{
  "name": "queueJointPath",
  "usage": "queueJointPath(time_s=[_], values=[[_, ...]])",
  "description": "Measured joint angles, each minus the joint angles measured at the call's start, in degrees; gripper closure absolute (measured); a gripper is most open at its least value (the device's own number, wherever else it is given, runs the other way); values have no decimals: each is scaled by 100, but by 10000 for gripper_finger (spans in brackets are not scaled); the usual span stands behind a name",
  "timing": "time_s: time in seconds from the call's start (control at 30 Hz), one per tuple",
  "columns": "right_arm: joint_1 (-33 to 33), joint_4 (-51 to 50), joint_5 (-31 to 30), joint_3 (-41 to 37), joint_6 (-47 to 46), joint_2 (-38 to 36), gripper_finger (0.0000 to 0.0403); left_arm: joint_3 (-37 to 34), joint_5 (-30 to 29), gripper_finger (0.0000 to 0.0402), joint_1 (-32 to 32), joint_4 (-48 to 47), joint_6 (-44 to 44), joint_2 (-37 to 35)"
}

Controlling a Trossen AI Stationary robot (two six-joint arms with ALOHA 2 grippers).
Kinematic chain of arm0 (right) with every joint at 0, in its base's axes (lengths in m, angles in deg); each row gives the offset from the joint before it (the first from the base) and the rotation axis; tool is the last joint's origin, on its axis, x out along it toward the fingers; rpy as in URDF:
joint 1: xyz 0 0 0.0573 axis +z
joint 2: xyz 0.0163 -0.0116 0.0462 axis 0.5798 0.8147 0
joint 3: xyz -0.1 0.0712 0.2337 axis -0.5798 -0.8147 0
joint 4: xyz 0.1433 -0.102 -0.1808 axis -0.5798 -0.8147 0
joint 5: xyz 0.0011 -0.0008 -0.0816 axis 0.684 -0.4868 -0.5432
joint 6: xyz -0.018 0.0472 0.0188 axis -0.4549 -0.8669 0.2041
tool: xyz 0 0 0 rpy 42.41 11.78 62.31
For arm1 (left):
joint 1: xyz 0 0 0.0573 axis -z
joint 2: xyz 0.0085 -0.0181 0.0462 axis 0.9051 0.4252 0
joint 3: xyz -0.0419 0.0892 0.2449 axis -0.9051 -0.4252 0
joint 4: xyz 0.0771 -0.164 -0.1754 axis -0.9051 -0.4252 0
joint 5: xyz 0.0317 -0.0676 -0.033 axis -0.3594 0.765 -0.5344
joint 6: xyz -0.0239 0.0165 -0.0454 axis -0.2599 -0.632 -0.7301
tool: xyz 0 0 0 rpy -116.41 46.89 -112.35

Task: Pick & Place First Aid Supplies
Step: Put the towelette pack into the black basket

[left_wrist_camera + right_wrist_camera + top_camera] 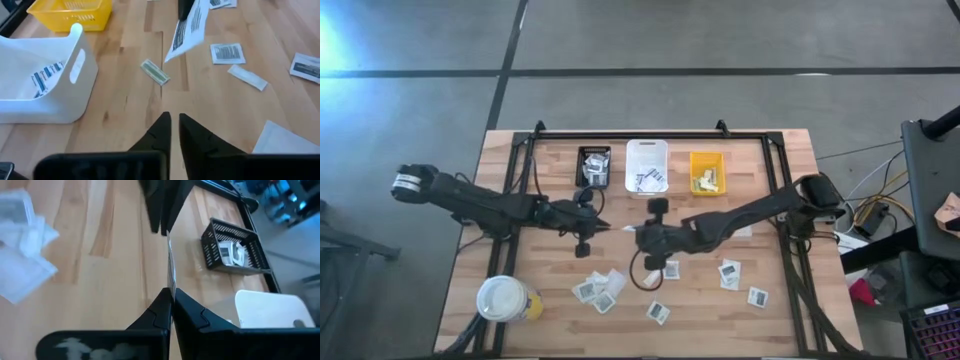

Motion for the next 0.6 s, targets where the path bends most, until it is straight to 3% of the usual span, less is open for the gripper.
queueJointPath(time_s=[0.37,0.6], values=[[2,50,15,0,-864,-30,394,0,-1,237,-2,662,-63,4],[4,394,46,-2,-989,-22,394,2,5,223,0,1116,-98,4]])
